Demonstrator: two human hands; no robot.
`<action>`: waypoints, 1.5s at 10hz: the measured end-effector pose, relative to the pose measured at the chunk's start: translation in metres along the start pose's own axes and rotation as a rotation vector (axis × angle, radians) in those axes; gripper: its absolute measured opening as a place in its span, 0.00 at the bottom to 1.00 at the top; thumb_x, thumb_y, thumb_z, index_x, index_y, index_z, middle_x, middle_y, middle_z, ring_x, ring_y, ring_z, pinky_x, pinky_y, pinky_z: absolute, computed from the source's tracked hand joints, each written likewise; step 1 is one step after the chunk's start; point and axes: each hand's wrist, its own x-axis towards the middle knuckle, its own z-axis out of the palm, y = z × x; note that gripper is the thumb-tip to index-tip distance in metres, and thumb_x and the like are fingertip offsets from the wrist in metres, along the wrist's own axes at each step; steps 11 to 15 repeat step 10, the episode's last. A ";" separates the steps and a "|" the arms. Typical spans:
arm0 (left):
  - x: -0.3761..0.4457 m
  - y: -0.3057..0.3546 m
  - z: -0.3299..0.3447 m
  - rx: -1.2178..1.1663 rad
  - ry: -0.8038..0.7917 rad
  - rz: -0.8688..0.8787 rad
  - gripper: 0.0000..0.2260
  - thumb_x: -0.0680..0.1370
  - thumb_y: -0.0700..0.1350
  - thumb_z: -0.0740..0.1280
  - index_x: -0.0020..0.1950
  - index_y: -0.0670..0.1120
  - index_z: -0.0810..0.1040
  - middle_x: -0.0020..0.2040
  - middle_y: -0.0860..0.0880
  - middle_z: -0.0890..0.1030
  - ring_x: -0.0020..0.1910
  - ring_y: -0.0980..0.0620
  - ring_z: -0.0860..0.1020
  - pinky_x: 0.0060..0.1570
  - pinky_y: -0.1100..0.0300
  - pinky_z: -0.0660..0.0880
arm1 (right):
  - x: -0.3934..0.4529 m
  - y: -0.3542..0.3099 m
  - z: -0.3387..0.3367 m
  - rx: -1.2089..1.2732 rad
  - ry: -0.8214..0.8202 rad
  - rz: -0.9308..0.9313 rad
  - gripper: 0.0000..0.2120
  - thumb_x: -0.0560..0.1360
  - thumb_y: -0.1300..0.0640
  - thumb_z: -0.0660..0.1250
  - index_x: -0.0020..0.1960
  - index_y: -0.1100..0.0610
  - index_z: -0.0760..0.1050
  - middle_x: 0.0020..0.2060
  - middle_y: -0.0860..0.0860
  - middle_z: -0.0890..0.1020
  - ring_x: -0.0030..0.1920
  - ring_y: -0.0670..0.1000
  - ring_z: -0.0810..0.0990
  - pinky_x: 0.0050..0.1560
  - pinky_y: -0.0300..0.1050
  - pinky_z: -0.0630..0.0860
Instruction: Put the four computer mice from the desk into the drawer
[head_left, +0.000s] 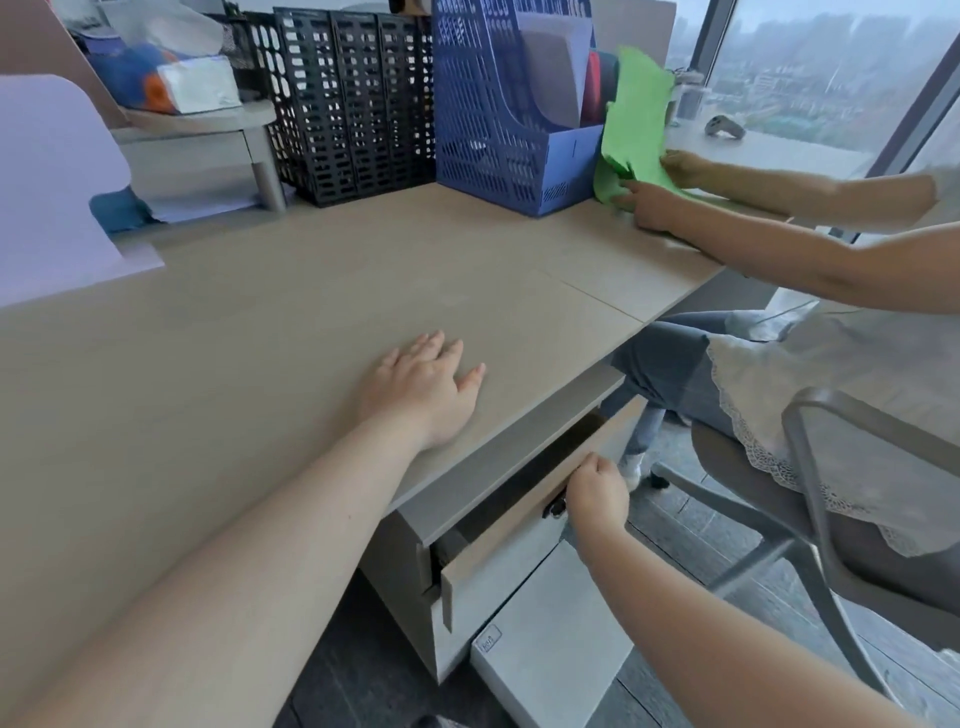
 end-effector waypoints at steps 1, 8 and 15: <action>0.001 0.000 0.001 -0.015 0.009 -0.004 0.27 0.79 0.60 0.46 0.76 0.51 0.55 0.78 0.51 0.53 0.77 0.54 0.50 0.75 0.53 0.46 | 0.003 -0.006 0.010 -0.012 -0.006 -0.038 0.16 0.80 0.58 0.48 0.45 0.65 0.71 0.36 0.56 0.73 0.41 0.57 0.71 0.43 0.47 0.65; 0.015 0.006 0.002 0.004 0.047 -0.014 0.26 0.79 0.59 0.49 0.75 0.51 0.57 0.78 0.49 0.55 0.77 0.52 0.52 0.76 0.51 0.49 | 0.026 -0.006 0.019 -0.418 -0.167 -0.179 0.09 0.77 0.63 0.51 0.52 0.61 0.68 0.40 0.55 0.73 0.43 0.57 0.72 0.41 0.47 0.67; 0.010 0.007 0.001 -0.029 0.065 -0.005 0.25 0.80 0.57 0.49 0.75 0.51 0.58 0.78 0.49 0.55 0.77 0.53 0.52 0.76 0.53 0.49 | 0.028 0.022 -0.014 -0.566 -0.315 -0.272 0.10 0.81 0.57 0.52 0.53 0.54 0.72 0.46 0.52 0.79 0.53 0.56 0.76 0.49 0.43 0.66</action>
